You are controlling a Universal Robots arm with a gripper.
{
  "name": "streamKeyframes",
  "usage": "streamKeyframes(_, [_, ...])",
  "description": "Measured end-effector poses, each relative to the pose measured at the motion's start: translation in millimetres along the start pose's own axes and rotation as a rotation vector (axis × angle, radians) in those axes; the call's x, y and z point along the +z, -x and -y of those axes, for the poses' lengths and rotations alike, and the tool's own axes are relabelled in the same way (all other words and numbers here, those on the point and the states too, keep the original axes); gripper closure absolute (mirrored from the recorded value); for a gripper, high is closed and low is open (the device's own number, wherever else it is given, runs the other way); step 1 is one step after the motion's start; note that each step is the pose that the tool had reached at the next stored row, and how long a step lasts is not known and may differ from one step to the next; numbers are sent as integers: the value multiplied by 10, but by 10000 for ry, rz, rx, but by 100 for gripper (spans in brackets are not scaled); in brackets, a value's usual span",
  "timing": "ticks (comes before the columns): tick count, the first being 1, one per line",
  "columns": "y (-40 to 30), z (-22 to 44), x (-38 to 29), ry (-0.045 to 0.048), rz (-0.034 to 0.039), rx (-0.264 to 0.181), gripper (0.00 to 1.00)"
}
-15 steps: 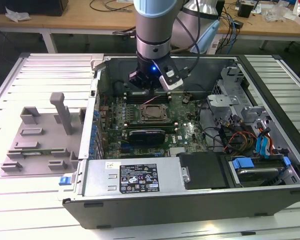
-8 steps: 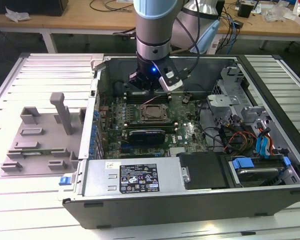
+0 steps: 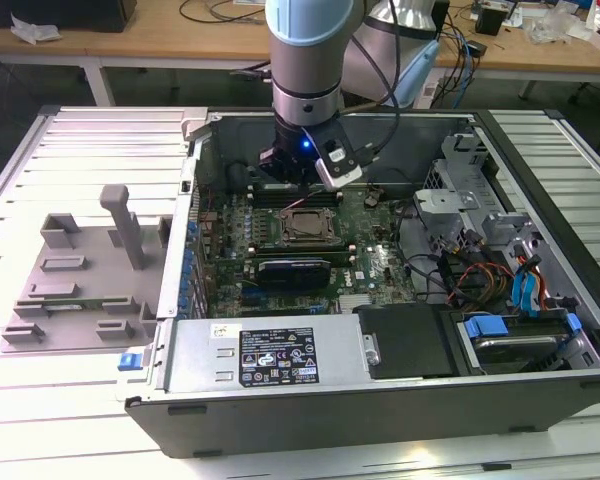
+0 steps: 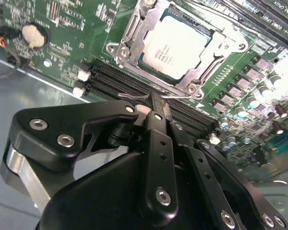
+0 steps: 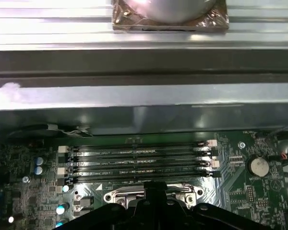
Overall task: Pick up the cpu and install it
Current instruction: 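Install the first cpu locking lever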
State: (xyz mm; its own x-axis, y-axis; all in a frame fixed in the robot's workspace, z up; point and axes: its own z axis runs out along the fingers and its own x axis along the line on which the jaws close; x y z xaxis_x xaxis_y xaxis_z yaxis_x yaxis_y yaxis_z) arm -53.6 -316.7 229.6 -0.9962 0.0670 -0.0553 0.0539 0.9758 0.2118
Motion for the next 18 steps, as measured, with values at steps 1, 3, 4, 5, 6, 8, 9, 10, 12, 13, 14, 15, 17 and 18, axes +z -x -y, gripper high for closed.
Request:
streamKeyframes(1, [0, 1, 5, -10, 35, 159, 89])
streamKeyframes(3, [-1, 2, 21, -43, 161, 742, 89])
streamKeyframes(4, [-2, -4, 24, -45, 172, 791, 89])
streamKeyframes(5, [-2, -9, 26, -47, 178, 819, 89])
streamKeyframes(6, [-3, -13, 28, -48, 184, 842, 89])
streamKeyframes(8, [-4, -27, 34, -51, 198, 910, 89])
streamKeyframes(9, [-4, -32, 38, -53, 205, 938, 89])
streamKeyframes(10, [-5, -33, 53, -66, 225, 1031, 89])
streamKeyframes(12, [-6, -36, 59, -75, 233, 1064, 89])
streamKeyframes(13, [-7, -37, 65, -86, 238, 1075, 89])
streamKeyframes(14, [-7, -39, 75, -114, 242, 1084, 89])
streamKeyframes(15, [-7, -42, 80, -117, 247, 1101, 89])
streamKeyframes(17, [-9, -47, 86, -129, 275, 1238, 89])
streamKeyframes(18, [-9, -52, 87, -130, 280, 1261, 89])
